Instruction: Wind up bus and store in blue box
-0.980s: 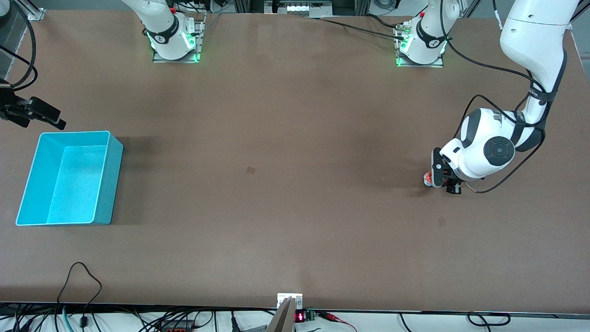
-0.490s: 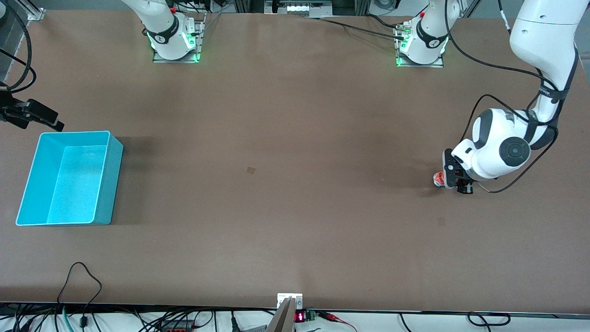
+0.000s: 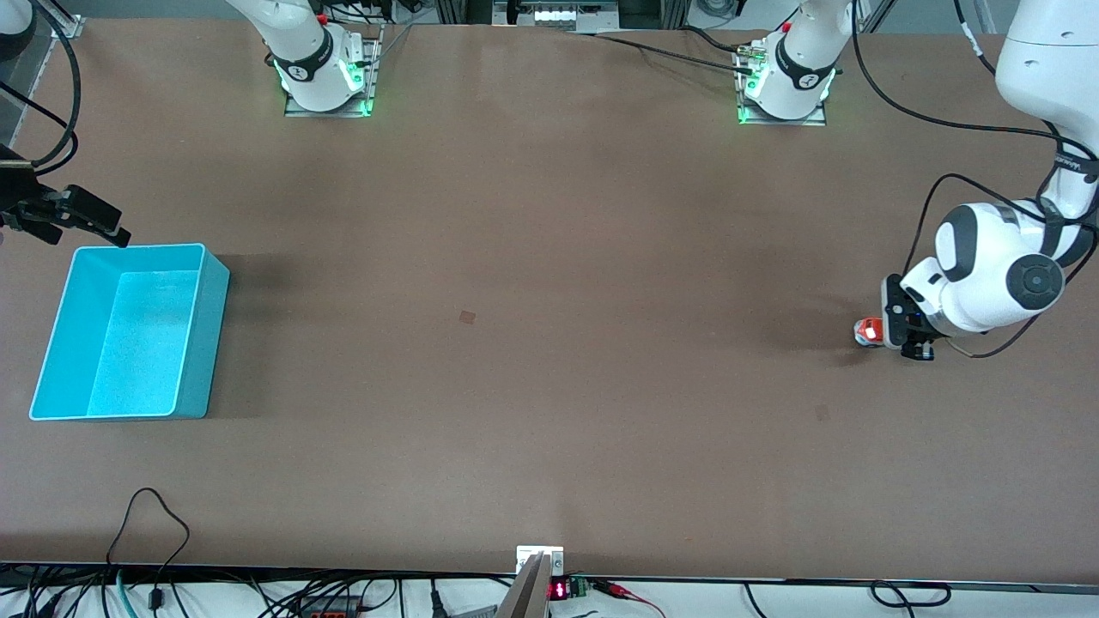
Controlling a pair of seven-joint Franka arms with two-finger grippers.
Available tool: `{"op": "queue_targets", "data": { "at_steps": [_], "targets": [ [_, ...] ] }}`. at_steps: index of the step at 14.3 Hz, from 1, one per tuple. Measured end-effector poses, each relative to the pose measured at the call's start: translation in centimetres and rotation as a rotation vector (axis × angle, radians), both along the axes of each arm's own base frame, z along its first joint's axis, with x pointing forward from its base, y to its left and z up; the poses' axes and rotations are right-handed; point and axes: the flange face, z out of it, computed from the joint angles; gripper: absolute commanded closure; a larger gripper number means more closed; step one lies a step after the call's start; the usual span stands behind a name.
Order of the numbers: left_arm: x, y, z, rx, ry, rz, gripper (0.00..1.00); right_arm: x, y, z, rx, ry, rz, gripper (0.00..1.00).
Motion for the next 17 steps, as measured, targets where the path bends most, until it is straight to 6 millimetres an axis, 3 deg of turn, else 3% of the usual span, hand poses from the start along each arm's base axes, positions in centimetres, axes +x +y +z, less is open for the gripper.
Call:
{"op": "queue_targets", "data": {
  "at_steps": [4, 7, 8, 9, 10, 13, 17],
  "targets": [
    [0.0, 4.7, 0.0, 0.000, -0.014, 0.037, 0.72, 0.1, 1.9, 0.1, -0.024, 0.000, 0.028, 0.00],
    [0.0, 5.2, 0.0, 0.000, -0.014, 0.044, 0.71, -0.2, 1.9, 0.4, -0.023, 0.003, 0.028, 0.00],
    [0.0, 5.2, 0.0, 0.000, -0.014, 0.044, 0.56, -0.4, 1.9, 0.6, -0.022, 0.009, 0.028, 0.00],
    [0.0, 5.2, 0.1, 0.000, -0.014, 0.044, 0.19, -0.6, 1.9, 0.7, -0.021, 0.012, 0.027, 0.00],
    [0.0, 5.2, 0.1, 0.000, -0.014, 0.044, 0.00, -0.7, 1.9, 0.7, -0.020, 0.020, 0.026, 0.00],
    [0.2, 4.8, -0.5, -0.007, -0.010, 0.036, 0.00, -1.1, 1.9, 0.7, -0.019, 0.039, 0.026, 0.00],
    [1.4, 3.6, 1.2, -0.006, 0.008, 0.027, 0.00, -1.1, 1.8, 0.8, -0.019, 0.038, 0.025, 0.00]
  ]
}}
